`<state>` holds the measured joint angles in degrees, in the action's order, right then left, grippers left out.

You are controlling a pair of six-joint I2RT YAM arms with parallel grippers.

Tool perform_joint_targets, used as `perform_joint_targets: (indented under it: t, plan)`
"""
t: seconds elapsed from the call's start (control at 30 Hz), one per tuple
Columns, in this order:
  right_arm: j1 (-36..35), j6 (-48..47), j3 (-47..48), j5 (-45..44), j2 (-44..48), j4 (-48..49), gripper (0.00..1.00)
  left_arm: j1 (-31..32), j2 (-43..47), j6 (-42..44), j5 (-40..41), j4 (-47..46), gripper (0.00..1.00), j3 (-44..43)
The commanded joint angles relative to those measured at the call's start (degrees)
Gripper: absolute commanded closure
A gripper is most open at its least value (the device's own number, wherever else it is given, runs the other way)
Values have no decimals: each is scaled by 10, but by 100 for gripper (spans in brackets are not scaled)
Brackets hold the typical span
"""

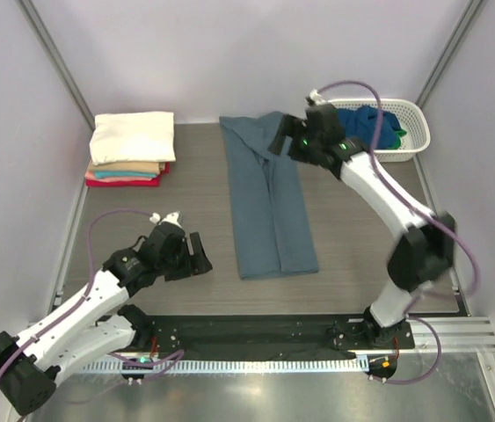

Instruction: Fold and stack the t-shirts

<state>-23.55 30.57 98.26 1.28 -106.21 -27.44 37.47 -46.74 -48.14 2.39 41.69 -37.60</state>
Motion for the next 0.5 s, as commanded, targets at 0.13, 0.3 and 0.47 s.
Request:
perform_joint_targets:
  t: [0.13,0.3,0.47]
  plan:
    - [3,43,-429,-53,353,-32,9,105,-36,-111,57,-93,27,55]
    - [3,65,-616,-37,477,-54,18,161,-84,-184,87,-199,28,98]
    - [3,73,-684,25,458,-2,26,174,-158,-216,115,-242,30,107]
